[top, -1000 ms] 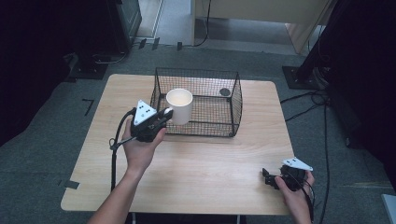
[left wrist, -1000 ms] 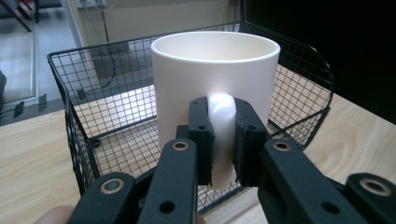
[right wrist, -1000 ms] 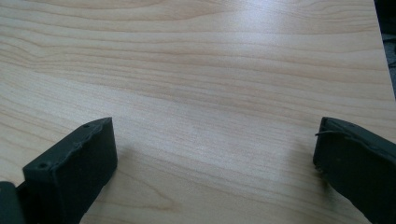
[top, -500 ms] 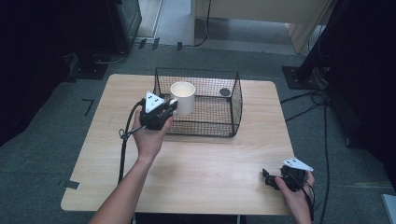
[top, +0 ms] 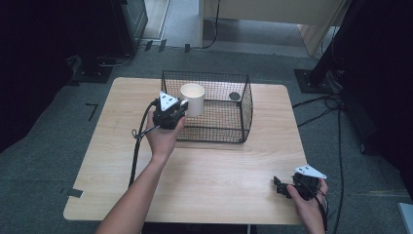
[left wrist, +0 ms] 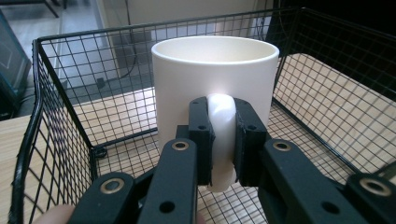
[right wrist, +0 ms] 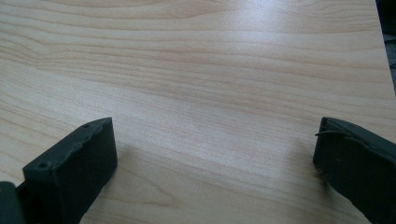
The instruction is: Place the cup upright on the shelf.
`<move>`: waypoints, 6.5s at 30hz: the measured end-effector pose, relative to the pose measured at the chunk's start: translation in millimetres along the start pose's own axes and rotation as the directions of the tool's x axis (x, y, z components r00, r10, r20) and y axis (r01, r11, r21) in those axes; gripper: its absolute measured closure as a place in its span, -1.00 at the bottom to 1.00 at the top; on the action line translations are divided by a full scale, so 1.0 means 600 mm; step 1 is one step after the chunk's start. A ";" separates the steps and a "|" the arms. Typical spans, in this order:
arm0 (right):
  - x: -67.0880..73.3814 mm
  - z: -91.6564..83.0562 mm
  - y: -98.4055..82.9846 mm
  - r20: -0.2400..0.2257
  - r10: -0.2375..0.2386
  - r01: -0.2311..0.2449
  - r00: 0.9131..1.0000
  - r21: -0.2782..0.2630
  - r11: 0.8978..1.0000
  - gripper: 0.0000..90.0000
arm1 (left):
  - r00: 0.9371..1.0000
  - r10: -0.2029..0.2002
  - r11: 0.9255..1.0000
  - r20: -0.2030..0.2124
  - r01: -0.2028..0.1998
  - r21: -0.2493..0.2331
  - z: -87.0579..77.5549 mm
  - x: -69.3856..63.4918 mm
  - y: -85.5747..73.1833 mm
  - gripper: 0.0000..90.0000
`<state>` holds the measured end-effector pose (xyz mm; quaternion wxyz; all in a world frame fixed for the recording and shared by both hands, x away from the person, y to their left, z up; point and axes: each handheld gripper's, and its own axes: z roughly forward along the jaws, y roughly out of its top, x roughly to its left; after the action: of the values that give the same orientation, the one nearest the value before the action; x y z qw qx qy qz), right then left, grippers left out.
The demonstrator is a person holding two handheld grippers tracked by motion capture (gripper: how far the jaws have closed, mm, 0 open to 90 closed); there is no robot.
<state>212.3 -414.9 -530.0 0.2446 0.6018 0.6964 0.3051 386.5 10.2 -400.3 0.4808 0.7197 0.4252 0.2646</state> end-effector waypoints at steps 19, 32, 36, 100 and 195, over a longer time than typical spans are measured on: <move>0.000 0.000 0.000 0.000 0.000 0.000 1.000 0.000 1.000 -1.00 | 1.000 0.017 0.994 -0.008 -0.016 0.104 0.060 -0.006 -0.001 0.81; 0.000 0.000 0.000 0.000 0.000 0.000 1.000 0.000 1.000 -1.00 | 1.000 0.027 0.982 -0.004 -0.026 0.189 0.081 -0.005 -0.014 0.81; 0.000 0.000 0.000 0.000 0.000 0.000 1.000 0.000 1.000 -1.00 | 1.000 0.019 0.978 0.018 -0.023 0.209 0.085 -0.004 -0.018 0.80; 0.000 0.000 0.000 0.000 -0.001 0.001 1.000 0.000 1.000 -1.00 | 0.996 -0.034 0.996 0.087 0.027 0.087 -0.063 0.016 -0.014 -1.00; 0.000 0.000 0.000 0.000 -0.002 0.002 1.000 0.001 1.000 -1.00 | 0.976 -0.042 0.918 -0.214 0.122 0.377 -0.248 0.175 -0.322 -1.00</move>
<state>212.2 -414.8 -530.0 0.2447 0.6013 0.6969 0.3046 252.1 204.9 -521.4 0.2938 0.7515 0.5457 0.2262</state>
